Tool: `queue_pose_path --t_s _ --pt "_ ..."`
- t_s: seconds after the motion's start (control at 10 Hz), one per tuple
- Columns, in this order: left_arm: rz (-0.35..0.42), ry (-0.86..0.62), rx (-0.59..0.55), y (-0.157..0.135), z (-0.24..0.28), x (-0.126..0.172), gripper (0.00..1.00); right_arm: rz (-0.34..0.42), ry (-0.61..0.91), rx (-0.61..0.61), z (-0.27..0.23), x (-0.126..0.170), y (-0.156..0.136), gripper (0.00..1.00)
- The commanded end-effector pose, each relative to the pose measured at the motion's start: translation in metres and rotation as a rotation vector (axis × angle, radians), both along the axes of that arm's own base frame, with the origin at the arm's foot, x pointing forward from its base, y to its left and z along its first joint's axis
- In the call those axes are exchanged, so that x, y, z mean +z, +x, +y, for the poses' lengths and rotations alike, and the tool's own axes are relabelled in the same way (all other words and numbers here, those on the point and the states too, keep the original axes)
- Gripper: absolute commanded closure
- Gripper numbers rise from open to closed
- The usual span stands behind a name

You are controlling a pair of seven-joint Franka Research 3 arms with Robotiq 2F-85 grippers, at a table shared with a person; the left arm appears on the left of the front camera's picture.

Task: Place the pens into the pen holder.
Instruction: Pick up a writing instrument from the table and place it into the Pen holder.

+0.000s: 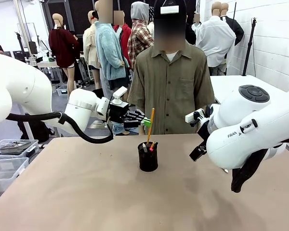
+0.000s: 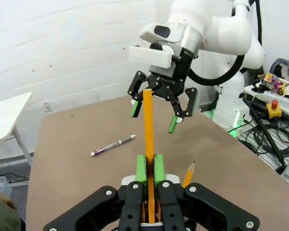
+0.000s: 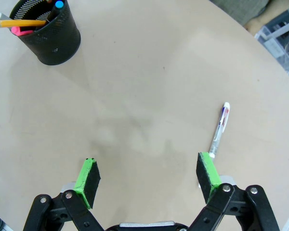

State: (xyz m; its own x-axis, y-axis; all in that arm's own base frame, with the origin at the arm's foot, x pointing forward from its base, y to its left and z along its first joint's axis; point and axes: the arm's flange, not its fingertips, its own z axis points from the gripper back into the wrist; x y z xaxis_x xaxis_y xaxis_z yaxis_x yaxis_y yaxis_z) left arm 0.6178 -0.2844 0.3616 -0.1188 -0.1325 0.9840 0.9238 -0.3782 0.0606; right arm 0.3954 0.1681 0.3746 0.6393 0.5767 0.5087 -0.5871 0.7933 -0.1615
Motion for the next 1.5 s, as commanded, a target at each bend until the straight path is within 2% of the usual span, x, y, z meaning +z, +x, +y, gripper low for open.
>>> queue_pose_path --t_s 0.0,0.6,0.7,0.8,1.1,1.4 --pt "0.022 0.024 -0.003 0.005 0.005 -0.002 1.0 0.001 0.0 0.0 0.0 -0.001 -0.001 0.0" --pt "0.088 0.041 -0.037 0.002 0.012 -0.024 1.0 0.001 0.0 0.0 0.0 -0.001 -0.001 0.0" --pt "0.098 0.049 -0.038 0.002 0.013 -0.026 0.96 0.001 0.0 0.0 0.0 -0.001 -0.001 0.0" --pt "0.098 0.055 -0.041 0.002 0.013 -0.026 0.82 0.001 0.0 0.0 0.0 -0.001 -0.001 0.0" --pt "0.092 0.068 -0.04 0.0 0.014 -0.026 0.24 0.001 0.0 0.0 0.0 -0.001 -0.001 0.0" --pt "0.099 0.048 -0.018 -0.006 0.025 -0.014 0.24 0.001 0.0 0.0 0.0 -0.001 -0.001 0.0"
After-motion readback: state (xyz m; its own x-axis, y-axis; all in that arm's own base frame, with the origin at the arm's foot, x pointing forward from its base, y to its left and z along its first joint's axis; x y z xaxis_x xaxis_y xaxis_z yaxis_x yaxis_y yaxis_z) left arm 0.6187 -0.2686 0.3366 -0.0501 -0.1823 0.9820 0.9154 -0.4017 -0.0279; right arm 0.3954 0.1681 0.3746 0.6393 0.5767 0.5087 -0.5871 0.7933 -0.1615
